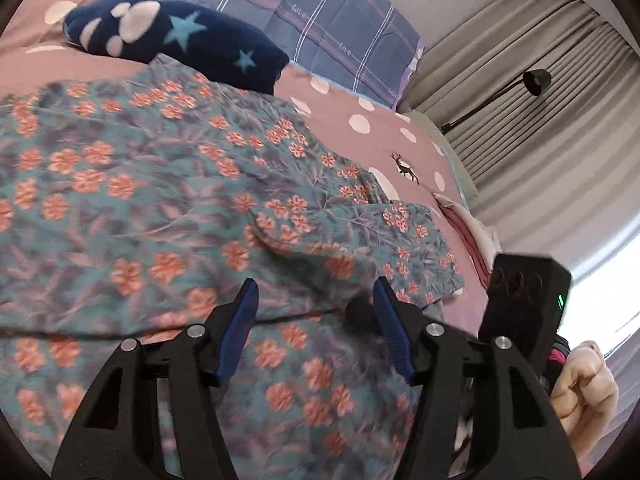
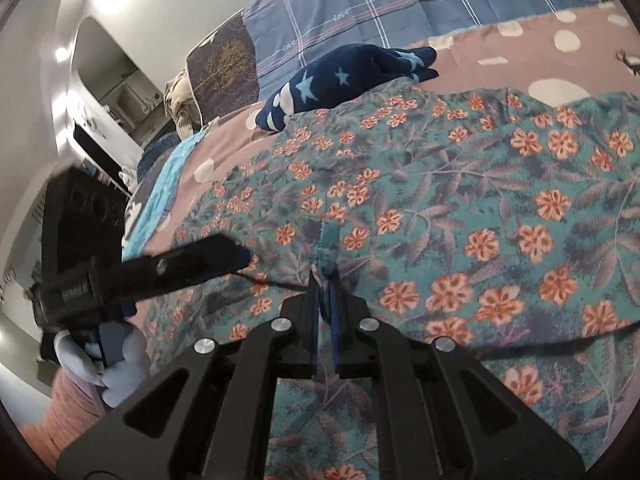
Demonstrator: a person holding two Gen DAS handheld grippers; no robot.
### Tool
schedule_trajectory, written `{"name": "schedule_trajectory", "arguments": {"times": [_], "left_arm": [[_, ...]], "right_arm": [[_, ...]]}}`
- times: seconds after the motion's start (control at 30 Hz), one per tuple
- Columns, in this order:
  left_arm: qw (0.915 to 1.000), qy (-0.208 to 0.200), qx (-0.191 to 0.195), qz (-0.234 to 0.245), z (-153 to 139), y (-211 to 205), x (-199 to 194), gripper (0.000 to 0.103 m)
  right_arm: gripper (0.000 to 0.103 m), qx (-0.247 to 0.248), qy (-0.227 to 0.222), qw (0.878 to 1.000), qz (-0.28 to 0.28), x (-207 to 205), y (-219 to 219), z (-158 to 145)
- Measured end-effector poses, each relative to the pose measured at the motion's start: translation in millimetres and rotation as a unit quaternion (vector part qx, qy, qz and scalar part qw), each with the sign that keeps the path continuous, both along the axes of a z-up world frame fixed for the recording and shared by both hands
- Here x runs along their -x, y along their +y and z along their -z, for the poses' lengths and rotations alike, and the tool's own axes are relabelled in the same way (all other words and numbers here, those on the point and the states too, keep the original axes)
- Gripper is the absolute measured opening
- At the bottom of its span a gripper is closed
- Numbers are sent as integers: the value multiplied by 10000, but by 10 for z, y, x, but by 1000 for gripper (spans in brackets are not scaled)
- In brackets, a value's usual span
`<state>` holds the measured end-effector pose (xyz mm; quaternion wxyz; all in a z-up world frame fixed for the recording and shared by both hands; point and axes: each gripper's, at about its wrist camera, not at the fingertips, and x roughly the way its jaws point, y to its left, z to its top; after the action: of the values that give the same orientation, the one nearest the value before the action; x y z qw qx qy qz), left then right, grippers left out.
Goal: Fold small clothes
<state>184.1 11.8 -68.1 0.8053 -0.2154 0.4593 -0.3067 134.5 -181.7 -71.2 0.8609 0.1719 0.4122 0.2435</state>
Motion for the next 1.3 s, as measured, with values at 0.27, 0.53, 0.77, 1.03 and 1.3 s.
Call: {"name": "schedule_trajectory", "arguments": {"times": [0.27,0.53,0.77,1.03,1.3], "left_arm": [[9970,717,-185,225,190,-481,-255,25],[9969,-444,-490,425,-567,-623,-228,7],[9847,-1467,-936,-86,-1268,53,-150,8],[9806,-1324,-1313,-605,-1197,694,-135,8],[9678,-1312,-1892,-1021,-978,1249,-61,13]], "right_arm": [[8,523,-535,9963,-418,218,189,-170],[23,300,-752,9961,-352,498,-129,-340],[29,707,-150,9970,269,508,-427,-72],[27,522,-191,9983,174,342,-304,-152],[27,610,-68,9981,42,349,-225,-120]]}}
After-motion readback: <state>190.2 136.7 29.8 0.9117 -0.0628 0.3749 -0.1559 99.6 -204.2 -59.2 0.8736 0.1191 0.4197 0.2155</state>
